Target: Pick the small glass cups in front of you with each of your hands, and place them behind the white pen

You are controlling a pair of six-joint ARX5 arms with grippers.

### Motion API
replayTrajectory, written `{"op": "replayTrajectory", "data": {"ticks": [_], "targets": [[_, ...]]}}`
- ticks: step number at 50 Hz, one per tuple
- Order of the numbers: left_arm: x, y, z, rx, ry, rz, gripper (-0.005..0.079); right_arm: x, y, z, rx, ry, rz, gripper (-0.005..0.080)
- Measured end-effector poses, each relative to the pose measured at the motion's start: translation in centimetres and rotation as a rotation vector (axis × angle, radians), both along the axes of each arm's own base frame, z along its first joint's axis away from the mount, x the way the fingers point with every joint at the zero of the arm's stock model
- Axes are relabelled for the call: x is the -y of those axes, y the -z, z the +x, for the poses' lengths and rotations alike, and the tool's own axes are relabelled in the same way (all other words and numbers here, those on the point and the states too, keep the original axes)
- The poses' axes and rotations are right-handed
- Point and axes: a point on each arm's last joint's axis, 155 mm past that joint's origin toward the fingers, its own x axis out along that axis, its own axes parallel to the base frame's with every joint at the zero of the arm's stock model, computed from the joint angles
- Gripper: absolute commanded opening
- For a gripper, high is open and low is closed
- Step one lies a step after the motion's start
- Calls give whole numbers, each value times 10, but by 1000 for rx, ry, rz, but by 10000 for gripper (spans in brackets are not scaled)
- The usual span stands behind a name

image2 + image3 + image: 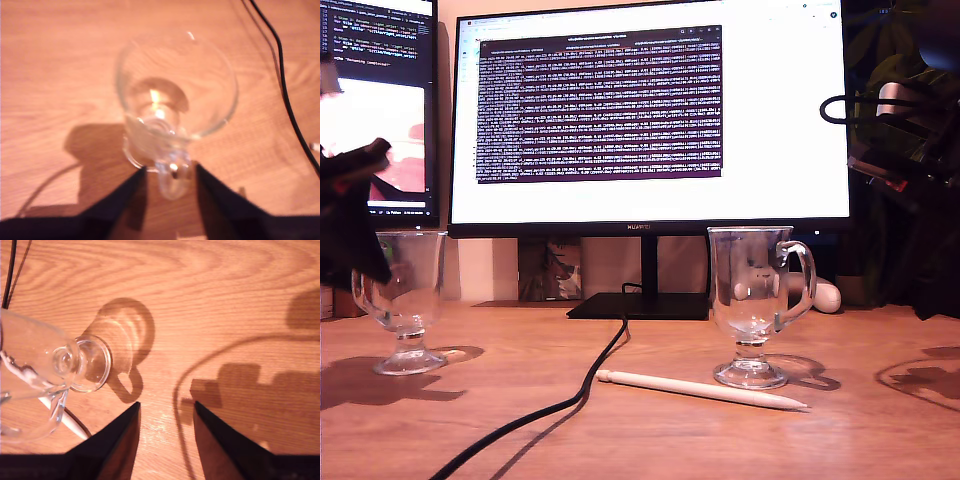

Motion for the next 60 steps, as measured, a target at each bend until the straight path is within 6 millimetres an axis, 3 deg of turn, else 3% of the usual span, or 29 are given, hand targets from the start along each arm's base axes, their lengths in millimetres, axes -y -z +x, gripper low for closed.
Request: {"op": "replayTrajectory", "data": {"ticks": [3,26,39,51,60], "targets": [[2,-5,4,28,8,-2,-25,0,0,0,0,0,0,303],[18,-10,2,95,148,56,-22,-1,-2,4,17,0,4,303],[42,-24,1,145,216,32,-22,-1,-4,6,27,0,7,303],[74,-64,8,257,282,-20,-22,-2,-4,6,27,0,7,303],[92,-68,-1,259,319,-53,-22,-2,-4,6,27,0,7,303]]}}
